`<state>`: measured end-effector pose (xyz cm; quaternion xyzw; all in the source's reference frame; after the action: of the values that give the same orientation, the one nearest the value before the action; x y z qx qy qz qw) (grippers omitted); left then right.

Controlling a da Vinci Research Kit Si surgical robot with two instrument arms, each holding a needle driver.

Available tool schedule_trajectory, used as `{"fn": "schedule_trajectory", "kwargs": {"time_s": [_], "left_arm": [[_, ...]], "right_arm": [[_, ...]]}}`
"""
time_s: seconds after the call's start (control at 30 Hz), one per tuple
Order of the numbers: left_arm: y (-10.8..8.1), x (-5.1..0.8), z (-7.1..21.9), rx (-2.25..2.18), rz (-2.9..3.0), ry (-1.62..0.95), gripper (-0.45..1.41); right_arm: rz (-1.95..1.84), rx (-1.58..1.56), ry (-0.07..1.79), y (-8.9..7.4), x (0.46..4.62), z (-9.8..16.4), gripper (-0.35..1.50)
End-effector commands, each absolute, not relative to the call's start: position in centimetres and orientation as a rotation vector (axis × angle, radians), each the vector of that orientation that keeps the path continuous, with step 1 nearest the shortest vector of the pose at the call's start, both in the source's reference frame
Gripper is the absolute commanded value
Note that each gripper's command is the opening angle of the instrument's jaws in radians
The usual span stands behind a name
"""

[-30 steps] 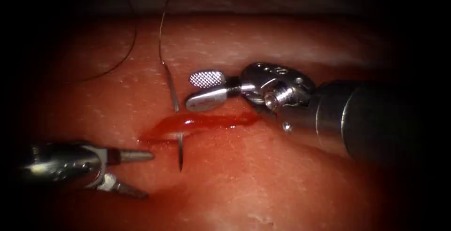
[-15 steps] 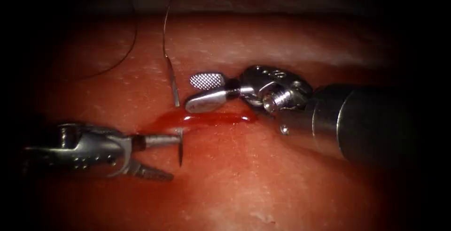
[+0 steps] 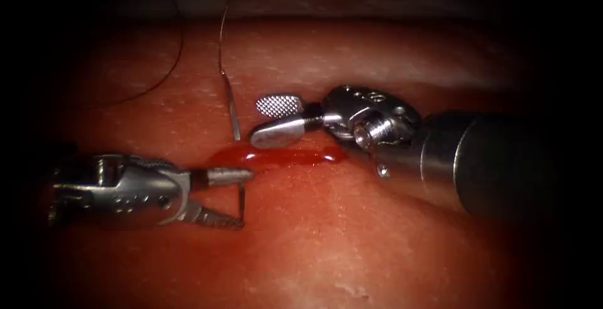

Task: Wound Closure

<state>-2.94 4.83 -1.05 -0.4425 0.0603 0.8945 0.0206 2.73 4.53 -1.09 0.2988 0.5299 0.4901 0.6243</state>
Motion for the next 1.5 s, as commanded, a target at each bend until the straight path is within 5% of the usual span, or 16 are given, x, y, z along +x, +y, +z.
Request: {"fn": "schedule_trajectory", "kwargs": {"time_s": [0.03,0.17,0.23,0.27,0.6,1.03,1.5], "left_arm": [[4.8,-3.0,-1.0,-1.379,2.774,0.191,0.54],[4.9,-3.05,-1.0,-1.388,2.756,0.21,0.34],[4.9,-3.07,-1.0,-1.387,2.752,0.215,0.04],[4.9,-3.08,-1.0,-1.393,2.744,0.224,-0.35],[4.9,-3.03,-1.0,-1.397,2.49,0.124,-0.35],[4.8,-3.13,-1.6,-1.478,1.944,-0.575,-0.35],[4.8,-2.91,-2.1,-1.486,1.585,-0.984,-0.35]], "right_arm": [[1.124,0.686,1.22,4.5,2.8,-1.0,1.04],[1.125,0.684,1.22,4.5,2.8,-1.0,1.04],[1.125,0.684,1.22,4.5,2.8,-1.0,1.04],[1.126,0.683,1.22,4.5,2.8,-1.0,1.04],[1.127,0.682,1.22,4.5,2.8,-1.0,1.04],[1.127,0.681,1.22,4.5,2.81,-1.0,1.04],[1.126,0.68,1.221,4.5,2.81,-1.0,1.04]]}}
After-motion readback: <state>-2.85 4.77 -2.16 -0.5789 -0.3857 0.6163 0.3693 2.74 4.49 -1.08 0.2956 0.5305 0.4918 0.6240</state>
